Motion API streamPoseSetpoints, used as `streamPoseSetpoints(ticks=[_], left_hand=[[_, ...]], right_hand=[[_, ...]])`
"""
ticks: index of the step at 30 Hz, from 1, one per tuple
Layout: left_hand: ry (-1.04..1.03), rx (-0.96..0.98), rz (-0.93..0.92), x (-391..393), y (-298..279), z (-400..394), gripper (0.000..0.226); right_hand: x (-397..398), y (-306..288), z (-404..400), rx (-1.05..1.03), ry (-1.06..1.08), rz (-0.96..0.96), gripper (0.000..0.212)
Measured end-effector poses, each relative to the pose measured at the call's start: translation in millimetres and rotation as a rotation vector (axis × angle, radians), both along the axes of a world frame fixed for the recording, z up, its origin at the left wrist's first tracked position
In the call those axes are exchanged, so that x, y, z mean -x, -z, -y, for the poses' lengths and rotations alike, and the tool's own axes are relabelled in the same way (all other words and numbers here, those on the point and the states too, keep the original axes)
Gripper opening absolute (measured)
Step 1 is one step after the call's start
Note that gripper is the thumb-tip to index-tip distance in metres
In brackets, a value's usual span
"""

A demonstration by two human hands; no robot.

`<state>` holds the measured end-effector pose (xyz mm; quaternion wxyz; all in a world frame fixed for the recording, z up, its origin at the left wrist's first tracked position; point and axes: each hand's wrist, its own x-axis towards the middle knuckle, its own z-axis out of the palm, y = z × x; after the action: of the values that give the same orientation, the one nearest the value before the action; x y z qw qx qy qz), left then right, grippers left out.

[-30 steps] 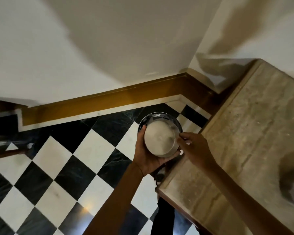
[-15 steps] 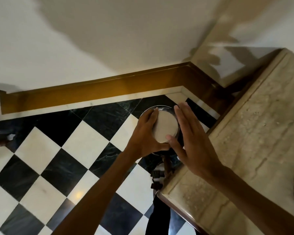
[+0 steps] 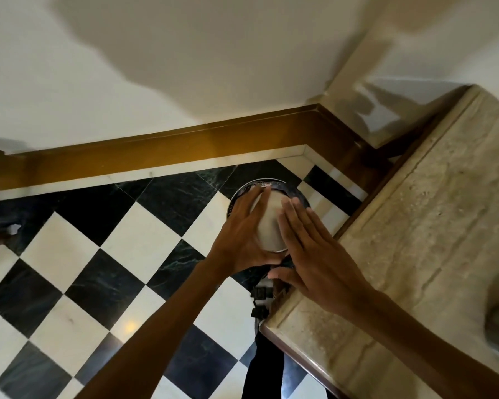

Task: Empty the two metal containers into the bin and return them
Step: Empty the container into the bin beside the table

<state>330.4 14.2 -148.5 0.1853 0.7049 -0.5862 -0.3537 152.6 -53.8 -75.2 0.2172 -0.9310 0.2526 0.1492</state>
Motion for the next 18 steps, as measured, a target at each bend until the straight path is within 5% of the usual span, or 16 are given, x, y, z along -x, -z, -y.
streamPoseSetpoints(ticks=[18], left_hand=[[-0.032, 0.037, -0.029, 9.9, -4.4, -6.5, 0.127]], right_hand=[[-4.9, 2.1, -11.2, 0.025, 0.043, 0.138, 0.094]])
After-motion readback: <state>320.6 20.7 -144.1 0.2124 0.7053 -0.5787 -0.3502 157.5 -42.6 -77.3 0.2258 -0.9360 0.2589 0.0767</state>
